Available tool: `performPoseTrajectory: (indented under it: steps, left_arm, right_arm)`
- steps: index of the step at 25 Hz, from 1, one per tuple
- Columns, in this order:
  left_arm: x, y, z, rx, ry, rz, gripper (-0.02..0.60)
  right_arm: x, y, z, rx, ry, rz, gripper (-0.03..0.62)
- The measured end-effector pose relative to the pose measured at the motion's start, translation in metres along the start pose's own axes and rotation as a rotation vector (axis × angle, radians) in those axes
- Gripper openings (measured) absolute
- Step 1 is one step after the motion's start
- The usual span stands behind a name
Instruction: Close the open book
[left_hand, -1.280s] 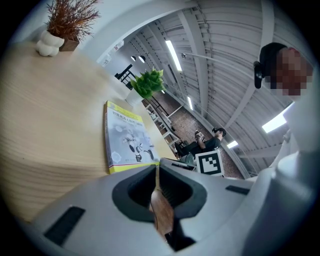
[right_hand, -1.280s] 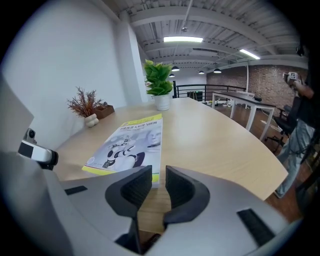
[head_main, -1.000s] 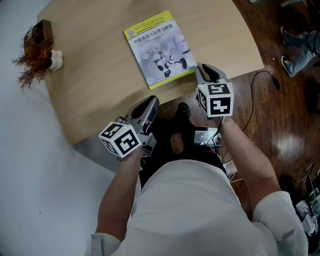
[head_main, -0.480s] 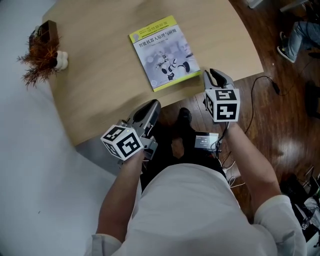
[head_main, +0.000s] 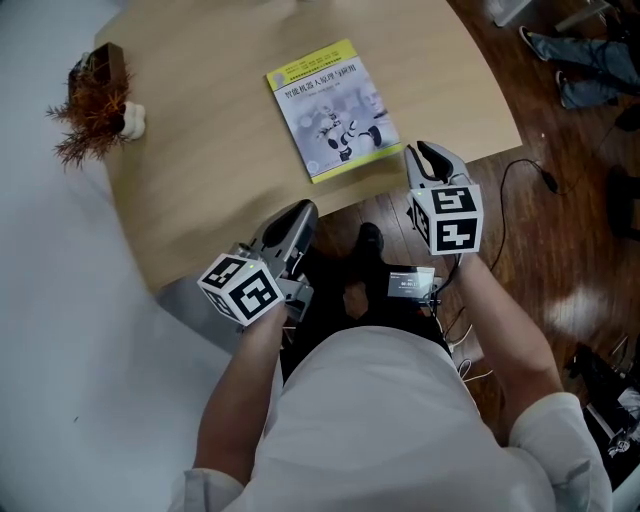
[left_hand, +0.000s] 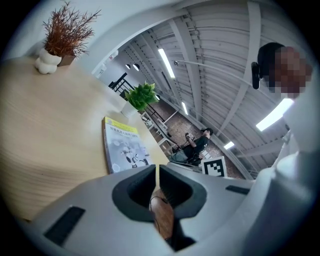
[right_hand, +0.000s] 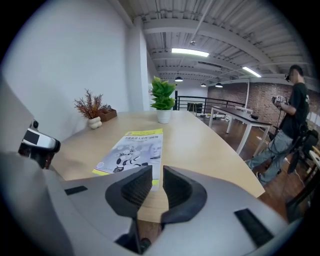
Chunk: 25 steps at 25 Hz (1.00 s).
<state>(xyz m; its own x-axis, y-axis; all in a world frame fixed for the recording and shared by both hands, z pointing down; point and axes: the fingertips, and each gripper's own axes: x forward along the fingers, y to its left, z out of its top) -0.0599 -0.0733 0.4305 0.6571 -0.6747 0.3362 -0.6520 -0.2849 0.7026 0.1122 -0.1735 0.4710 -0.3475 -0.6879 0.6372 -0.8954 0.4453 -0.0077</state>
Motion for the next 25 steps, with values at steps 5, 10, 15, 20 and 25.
performPoseTrajectory:
  steps: [5,10,15,20,25]
  left_arm:
    - [-0.013,-0.013,0.012,0.021,-0.032,-0.012,0.000]
    - [-0.028,-0.026,0.022,0.055,-0.059,-0.037,0.000]
    - [-0.044,-0.039,0.032,0.069,-0.084,-0.043,0.000]
    - [-0.061,-0.054,0.040,0.092,-0.105,-0.060,0.000]
    - [-0.075,-0.068,0.044,0.129,-0.108,-0.078,0.000]
  right_arm:
    - [-0.018,0.020,0.015,-0.060,-0.032,0.051,0.066]
    - [-0.035,0.037,0.026,-0.124,-0.048,0.082,0.066]
    - [-0.050,0.048,0.035,-0.149,-0.070,0.092,0.021]
    - [-0.066,0.063,0.044,-0.155,-0.085,0.113,0.003]
    - [-0.082,0.077,0.053,-0.159,-0.097,0.131,0.003]
